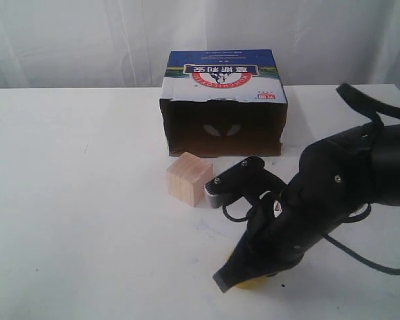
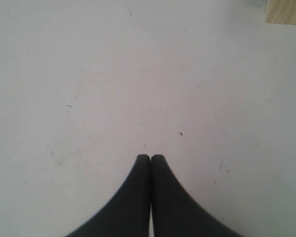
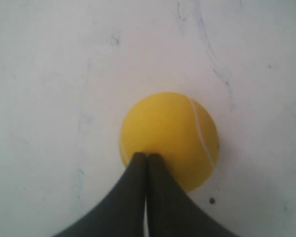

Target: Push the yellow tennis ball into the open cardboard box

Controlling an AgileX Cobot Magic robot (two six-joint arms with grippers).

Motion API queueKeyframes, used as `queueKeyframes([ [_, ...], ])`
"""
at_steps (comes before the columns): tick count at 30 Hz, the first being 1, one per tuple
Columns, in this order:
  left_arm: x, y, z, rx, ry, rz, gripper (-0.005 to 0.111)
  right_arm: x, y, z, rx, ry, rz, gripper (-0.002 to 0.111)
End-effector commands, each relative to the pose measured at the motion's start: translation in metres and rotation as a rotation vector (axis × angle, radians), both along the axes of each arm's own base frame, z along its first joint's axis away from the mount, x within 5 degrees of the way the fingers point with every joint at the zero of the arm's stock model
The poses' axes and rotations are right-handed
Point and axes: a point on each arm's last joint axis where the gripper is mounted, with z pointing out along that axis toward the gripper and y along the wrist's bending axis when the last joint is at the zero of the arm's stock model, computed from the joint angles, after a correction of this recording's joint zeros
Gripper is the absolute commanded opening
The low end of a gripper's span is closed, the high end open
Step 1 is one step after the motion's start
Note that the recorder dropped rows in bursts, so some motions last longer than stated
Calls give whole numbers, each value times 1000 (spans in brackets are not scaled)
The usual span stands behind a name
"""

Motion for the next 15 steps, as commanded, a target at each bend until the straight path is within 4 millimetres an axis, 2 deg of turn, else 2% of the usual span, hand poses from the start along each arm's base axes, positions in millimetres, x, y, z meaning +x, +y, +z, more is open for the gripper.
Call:
queueKeyframes([
  [1,-1,0,-3,7,15,-5,0,2,1,-17,-40,38,1,0],
  [11,-1,0,-3,7,15,-5,0,12,-11,-18,-92,-3,11,0],
  [15,-1,0,-3,7,15,-5,0,31,-22,-9,-127,-72,-14,0],
])
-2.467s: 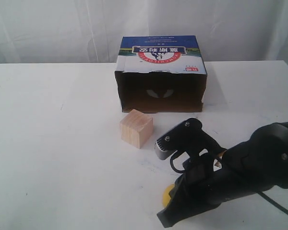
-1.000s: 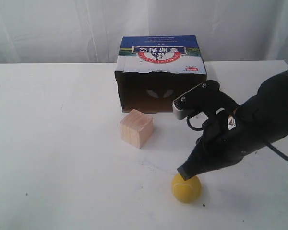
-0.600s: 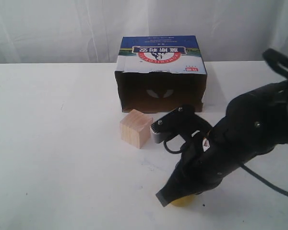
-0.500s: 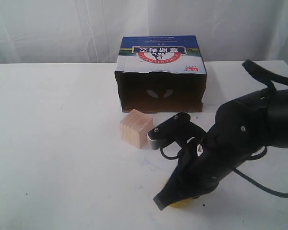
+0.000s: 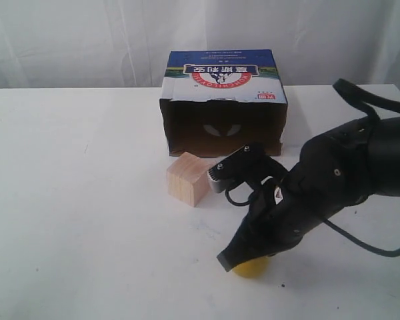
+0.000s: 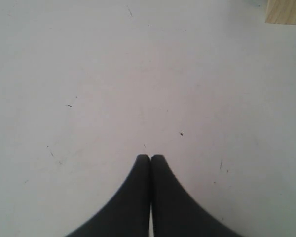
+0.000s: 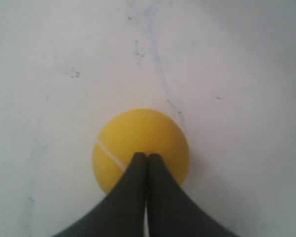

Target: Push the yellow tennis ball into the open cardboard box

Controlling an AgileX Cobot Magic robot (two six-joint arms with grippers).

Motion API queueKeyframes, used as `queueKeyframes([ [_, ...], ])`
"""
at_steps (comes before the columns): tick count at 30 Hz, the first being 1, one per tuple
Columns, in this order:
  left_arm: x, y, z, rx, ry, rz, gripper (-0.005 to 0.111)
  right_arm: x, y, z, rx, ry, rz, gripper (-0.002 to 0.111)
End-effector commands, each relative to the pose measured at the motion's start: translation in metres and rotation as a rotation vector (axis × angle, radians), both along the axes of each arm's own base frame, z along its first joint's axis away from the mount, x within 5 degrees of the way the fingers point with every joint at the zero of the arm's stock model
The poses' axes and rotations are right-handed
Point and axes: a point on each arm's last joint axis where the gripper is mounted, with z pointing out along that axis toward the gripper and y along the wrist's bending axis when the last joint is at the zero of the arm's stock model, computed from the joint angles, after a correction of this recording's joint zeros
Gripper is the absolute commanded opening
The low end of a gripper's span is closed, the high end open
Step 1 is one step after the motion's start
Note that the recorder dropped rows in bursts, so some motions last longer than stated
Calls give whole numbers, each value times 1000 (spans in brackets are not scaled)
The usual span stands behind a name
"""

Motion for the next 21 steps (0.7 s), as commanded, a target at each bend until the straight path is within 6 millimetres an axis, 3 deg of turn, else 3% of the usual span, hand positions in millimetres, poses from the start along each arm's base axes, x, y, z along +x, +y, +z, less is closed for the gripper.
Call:
queueKeyframes([
  [1,-1,0,-3,7,15,-5,0,17,-18,-4,-98,-2,-28,0],
  [6,-1,0,-3,7,15,-5,0,41,-29,35,-112,-106,-52,0],
  [8,-1,0,-3,7,15,-5,0,42,-30,56,-103,-138,-60,0],
  [10,-1,0,-3,7,15,-5,0,35,-34,60,-133,-93,-65,0],
  [15,-1,0,-3,7,15,-5,0,21,-52,40,-299,-4,-89,0],
  [21,-1,0,-3,7,15,-5,0,28,-79,7,-359,45,-167,0],
])
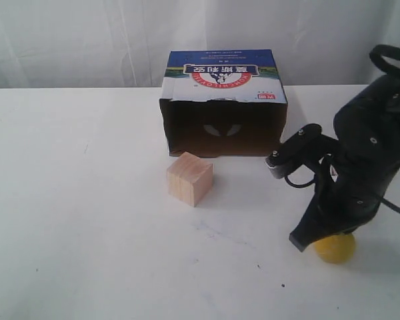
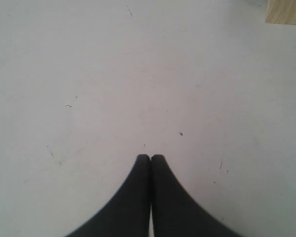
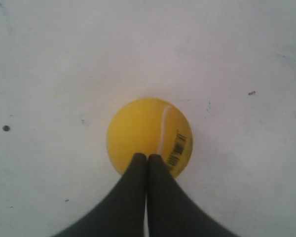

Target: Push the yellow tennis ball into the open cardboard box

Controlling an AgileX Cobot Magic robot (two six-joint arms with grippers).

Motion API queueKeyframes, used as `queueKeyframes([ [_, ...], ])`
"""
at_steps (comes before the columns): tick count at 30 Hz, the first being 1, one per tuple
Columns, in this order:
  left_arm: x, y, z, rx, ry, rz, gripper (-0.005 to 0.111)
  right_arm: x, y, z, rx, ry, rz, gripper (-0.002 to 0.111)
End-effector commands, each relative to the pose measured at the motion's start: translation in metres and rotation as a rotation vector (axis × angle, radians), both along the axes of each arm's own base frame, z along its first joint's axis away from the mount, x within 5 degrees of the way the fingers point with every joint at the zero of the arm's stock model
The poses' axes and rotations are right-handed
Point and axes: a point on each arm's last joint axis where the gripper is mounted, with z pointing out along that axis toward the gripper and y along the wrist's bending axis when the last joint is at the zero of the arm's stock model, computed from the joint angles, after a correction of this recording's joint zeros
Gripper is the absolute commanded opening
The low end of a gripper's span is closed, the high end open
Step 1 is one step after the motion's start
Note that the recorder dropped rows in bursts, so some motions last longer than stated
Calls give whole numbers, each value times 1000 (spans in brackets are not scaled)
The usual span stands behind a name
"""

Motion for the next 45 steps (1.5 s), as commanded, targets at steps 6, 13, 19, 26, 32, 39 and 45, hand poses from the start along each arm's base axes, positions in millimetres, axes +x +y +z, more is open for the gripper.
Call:
queueKeyframes([
  [6,-1,0,-3,7,15,-5,0,12,-35,-35,-50,65,-133,0],
  [13,-1,0,-3,7,15,-5,0,12,-35,-36,-46,66,-135,0],
  [19,-1,0,-3,7,15,-5,0,13,-22,-34,19,52,-106,0],
  [26,-1,0,-3,7,15,-5,0,32,13,-9,114,-108,3,0],
  [32,-1,0,-3,7,15,-5,0,46,18,31,115,-159,-7,0],
  [39,-1,0,-3,7,15,-5,0,28,14,42,73,-89,-21,0],
  [45,-1,0,-3,7,15,-5,0,32,29,-8,141,-27,-1,0],
])
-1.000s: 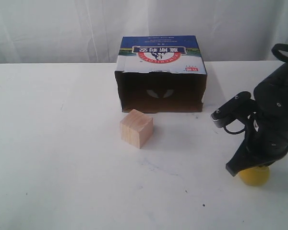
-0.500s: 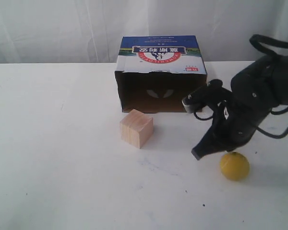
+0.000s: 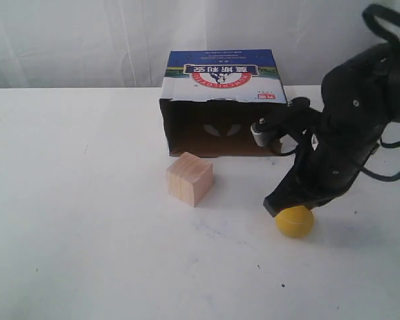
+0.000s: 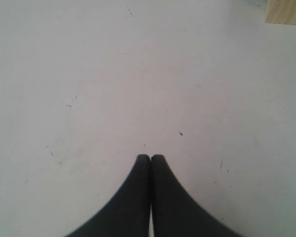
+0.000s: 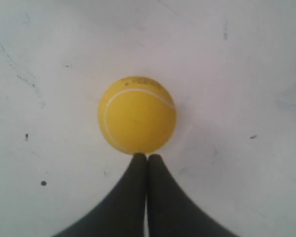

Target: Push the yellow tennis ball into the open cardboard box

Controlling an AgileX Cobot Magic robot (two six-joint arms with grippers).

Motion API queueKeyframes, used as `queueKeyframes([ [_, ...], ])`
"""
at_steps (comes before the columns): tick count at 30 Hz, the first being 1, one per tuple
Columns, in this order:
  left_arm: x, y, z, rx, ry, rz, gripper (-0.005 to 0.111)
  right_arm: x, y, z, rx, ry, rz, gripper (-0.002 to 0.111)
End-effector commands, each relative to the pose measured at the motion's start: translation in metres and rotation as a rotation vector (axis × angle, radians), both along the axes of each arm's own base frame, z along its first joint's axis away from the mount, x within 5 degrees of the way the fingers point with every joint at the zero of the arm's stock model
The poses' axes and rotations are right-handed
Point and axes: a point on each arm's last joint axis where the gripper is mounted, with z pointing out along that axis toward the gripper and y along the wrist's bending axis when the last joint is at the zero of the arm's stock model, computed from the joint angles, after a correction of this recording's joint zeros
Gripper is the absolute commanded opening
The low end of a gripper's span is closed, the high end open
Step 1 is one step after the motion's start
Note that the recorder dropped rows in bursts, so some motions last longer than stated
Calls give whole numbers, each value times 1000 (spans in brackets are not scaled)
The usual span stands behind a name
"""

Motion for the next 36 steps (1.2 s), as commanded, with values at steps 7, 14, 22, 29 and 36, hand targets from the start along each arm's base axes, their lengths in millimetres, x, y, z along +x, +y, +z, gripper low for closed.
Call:
queueKeyframes([
  [7,-1,0,-3,7,15,-5,0,13,20,-60,13,85,33,0],
  [14,-1,0,-3,7,15,-5,0,12,19,-60,7,94,32,0],
  [22,-1,0,-3,7,15,-5,0,28,26,-40,28,4,51,0],
  [29,-1,0,-3,7,15,-5,0,38,29,-6,30,-62,55,0],
  [36,-1,0,-3,7,15,-5,0,27,25,13,26,-62,50,0],
])
